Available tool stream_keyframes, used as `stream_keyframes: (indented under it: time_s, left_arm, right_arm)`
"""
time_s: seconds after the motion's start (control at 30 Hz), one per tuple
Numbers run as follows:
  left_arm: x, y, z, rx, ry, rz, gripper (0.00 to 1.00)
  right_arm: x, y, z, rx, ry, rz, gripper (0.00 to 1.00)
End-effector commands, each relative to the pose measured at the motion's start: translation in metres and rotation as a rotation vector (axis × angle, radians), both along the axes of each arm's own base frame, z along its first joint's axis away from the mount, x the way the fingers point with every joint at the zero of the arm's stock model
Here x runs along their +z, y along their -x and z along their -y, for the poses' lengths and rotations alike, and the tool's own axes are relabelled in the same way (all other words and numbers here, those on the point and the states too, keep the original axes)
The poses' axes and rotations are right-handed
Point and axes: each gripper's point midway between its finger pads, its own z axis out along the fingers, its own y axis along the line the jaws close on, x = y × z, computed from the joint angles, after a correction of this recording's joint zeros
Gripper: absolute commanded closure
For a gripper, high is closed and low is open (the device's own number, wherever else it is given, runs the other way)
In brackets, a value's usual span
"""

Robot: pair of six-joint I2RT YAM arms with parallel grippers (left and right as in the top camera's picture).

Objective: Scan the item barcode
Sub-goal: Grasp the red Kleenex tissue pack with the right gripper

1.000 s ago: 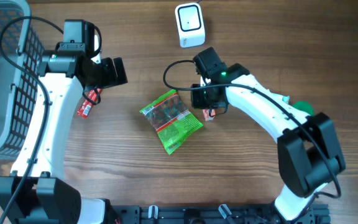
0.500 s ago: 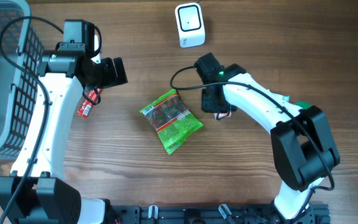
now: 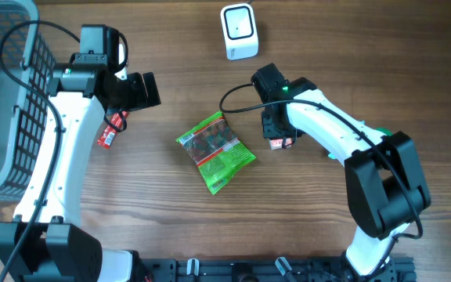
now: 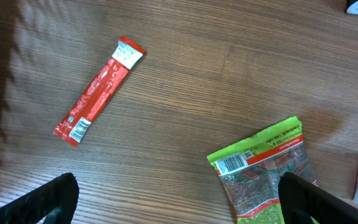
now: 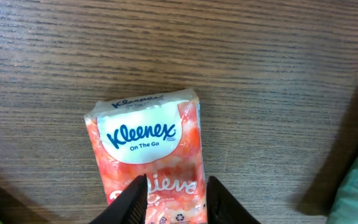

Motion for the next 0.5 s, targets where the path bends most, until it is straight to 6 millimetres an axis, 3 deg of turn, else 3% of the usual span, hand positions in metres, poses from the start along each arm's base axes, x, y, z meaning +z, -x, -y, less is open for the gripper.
stream_keyframes:
  time_s: [0.0, 0.13, 0.37, 0.47]
  left_arm:
    - [0.000, 0.000, 0.002, -0.002, 0.008, 0.001, 0.00]
    - [0.000, 0.000, 0.002, -0.001, 0.009, 0.001, 0.00]
    - [0.000, 0.000, 0.002, -0.001, 0.009, 0.001, 0.00]
    - [0.000, 0.000, 0.002, -0.001, 0.009, 0.001, 0.00]
  right_arm:
    - [-0.010, 0.010, -0.012, 0.028, -0.066, -0.058, 0.59]
    - [-0.010, 0.010, -0.023, 0.058, -0.123, -0.069, 0.60]
    - [-0.009, 0.004, -0.026, 0.057, -0.134, -0.040, 0.61]
    - [-0.009, 0.001, -0.028, 0.054, -0.140, -0.027, 0.68]
